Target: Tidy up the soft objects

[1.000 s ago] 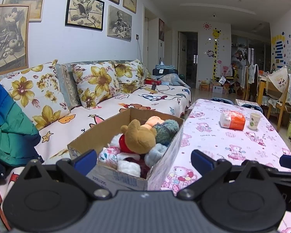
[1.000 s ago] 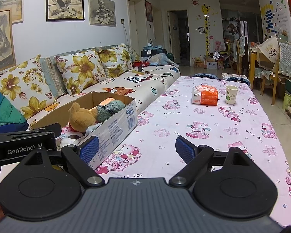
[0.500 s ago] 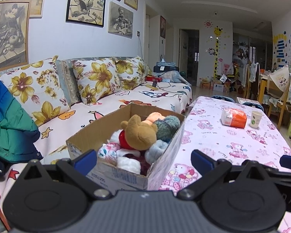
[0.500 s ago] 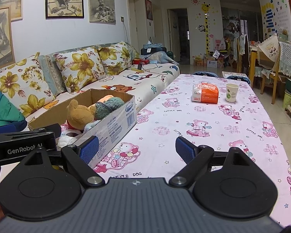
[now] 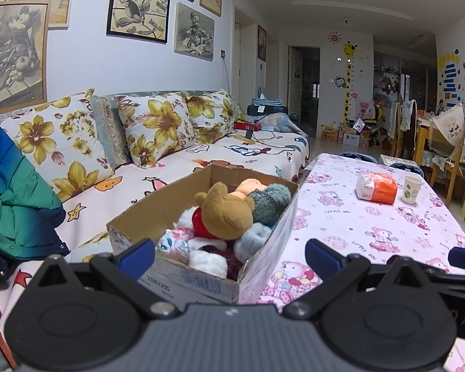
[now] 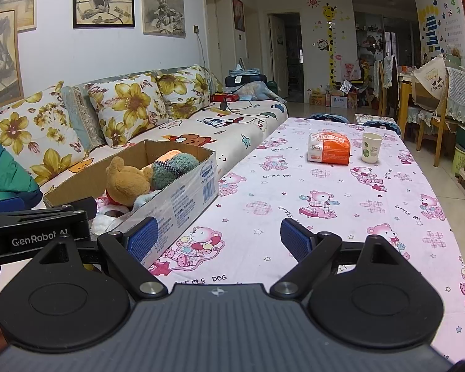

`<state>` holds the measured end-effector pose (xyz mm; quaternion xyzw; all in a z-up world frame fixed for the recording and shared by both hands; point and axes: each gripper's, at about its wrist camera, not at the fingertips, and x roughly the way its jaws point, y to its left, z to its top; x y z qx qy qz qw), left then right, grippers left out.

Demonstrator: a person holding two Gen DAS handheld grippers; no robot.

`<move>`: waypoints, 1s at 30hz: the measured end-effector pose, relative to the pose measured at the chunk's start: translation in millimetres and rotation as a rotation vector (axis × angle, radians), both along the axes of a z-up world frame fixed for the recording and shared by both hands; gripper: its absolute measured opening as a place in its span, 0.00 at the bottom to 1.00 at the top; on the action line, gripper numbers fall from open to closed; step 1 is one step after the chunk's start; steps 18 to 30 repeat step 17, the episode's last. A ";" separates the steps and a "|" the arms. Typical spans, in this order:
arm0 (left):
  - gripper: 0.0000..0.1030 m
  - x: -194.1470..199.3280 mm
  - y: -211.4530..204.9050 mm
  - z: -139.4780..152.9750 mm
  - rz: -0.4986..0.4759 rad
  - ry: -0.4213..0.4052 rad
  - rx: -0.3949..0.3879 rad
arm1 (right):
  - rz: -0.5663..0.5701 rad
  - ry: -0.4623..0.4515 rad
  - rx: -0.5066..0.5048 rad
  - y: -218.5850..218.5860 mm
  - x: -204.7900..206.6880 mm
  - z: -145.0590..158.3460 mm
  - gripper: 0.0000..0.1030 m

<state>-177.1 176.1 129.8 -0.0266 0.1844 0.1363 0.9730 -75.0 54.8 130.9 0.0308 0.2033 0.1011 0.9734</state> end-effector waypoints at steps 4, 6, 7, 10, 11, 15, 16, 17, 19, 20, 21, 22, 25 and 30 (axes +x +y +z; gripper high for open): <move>0.99 0.5 -0.8 -0.5 0.001 -0.004 0.002 | 0.000 -0.002 -0.002 -0.4 0.9 -1.2 1.00; 0.99 0.4 -0.8 -0.5 0.000 -0.006 0.001 | 0.001 -0.001 0.001 -0.8 0.9 -1.4 1.00; 0.99 0.5 -0.6 -0.9 -0.002 -0.008 0.001 | 0.001 -0.001 0.003 -1.3 1.0 -1.8 1.00; 0.99 1.1 -1.5 -2.2 -0.001 -0.016 -0.006 | 0.003 0.002 0.010 -2.8 1.8 -2.9 1.00; 0.99 1.8 -2.3 -3.0 -0.001 -0.019 -0.007 | 0.003 0.004 0.011 -3.8 2.3 -3.3 1.00; 0.99 9.6 -9.0 -4.9 -0.021 -0.014 -0.012 | -0.005 0.006 0.021 -11.1 5.9 -3.9 1.00; 0.99 12.3 -12.6 -4.5 -0.032 -0.014 -0.009 | -0.014 0.001 0.027 -15.5 7.1 -3.4 1.00; 0.99 15.4 -17.8 -3.9 -0.041 -0.015 0.002 | -0.028 -0.005 0.032 -20.5 8.4 -2.4 1.00; 0.99 15.4 -17.8 -3.9 -0.041 -0.015 0.002 | -0.028 -0.005 0.032 -20.5 8.4 -2.4 1.00; 0.99 15.4 -17.8 -3.9 -0.041 -0.015 0.002 | -0.028 -0.005 0.032 -20.5 8.4 -2.4 1.00; 0.99 15.4 -17.8 -3.9 -0.041 -0.015 0.002 | -0.028 -0.005 0.032 -20.5 8.4 -2.4 1.00; 0.99 15.4 -17.8 -3.9 -0.041 -0.015 0.002 | -0.028 -0.005 0.032 -20.5 8.4 -2.4 1.00; 0.99 15.4 -17.8 -3.9 -0.041 -0.015 0.002 | -0.028 -0.005 0.032 -20.5 8.4 -2.4 1.00; 0.99 15.4 -17.8 -3.9 -0.041 -0.015 0.002 | -0.028 -0.005 0.032 -20.5 8.4 -2.4 1.00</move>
